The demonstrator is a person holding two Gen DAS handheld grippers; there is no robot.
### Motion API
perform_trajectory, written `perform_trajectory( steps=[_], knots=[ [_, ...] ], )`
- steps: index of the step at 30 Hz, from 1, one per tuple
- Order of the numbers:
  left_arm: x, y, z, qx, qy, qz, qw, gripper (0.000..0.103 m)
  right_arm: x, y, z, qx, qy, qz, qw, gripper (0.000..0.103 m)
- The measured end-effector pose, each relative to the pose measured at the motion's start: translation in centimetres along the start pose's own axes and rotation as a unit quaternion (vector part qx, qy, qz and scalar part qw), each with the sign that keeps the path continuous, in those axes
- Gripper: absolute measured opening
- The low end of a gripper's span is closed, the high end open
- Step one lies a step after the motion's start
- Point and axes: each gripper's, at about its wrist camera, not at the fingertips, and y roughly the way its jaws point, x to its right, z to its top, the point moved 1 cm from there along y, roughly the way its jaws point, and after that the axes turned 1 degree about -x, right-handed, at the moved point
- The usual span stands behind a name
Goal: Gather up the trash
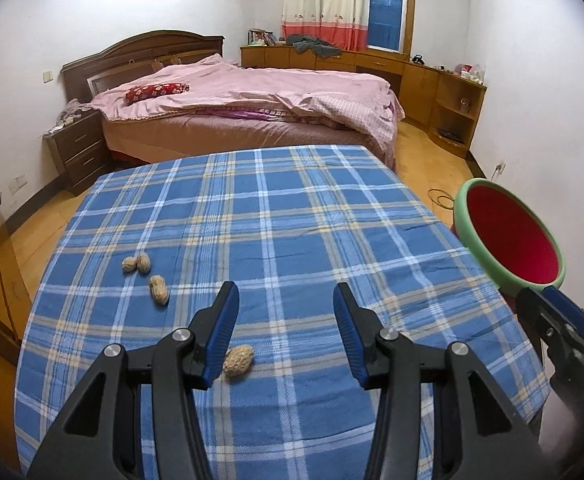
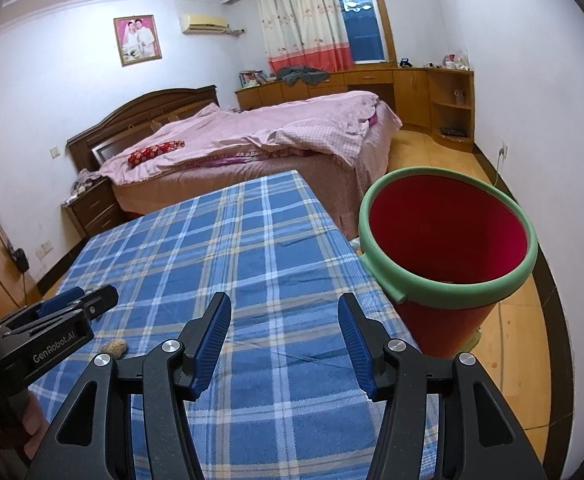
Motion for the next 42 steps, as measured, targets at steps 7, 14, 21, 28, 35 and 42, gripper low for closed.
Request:
perform_trajectory(
  steps=[7, 14, 21, 28, 35, 42],
  knots=[
    [-0.1, 0.9, -0.7, -0.007, -0.003, 0.009, 0.9999, 0.049, 0.0, 0.5, -0.5, -0.003, 0.002, -0.001, 1.000, 0.057],
    [0.1, 1.1, -0.9, -0.006, 0.000, 0.010, 0.9999, 0.049, 0.3, 0.5, -0.8, -0.005, 0.004, -0.001, 1.000, 0.057],
    [0.2, 1.1, -0.9, -0.007, 0.000, 0.010, 0.9999, 0.049, 0.4, 0.7, -1.0, -0.006, 0.006, 0.000, 1.000, 0.057],
    [0.2, 1.2, -1.0, -0.006, 0.000, 0.011, 0.9999, 0.049, 0.4, 0.7, -1.0, -0.006, 0.006, 0.001, 1.000, 0.057],
    [0.2, 1.2, -1.0, -0.007, -0.001, 0.011, 0.9999, 0.049, 0.4, 0.7, -1.0, -0.006, 0.006, 0.000, 1.000, 0.057],
    [0.1, 1.2, -0.9, -0.006, -0.001, 0.011, 0.9999, 0.049, 0.4, 0.6, -1.0, -0.006, 0.006, 0.000, 1.000, 0.057]
  ],
)
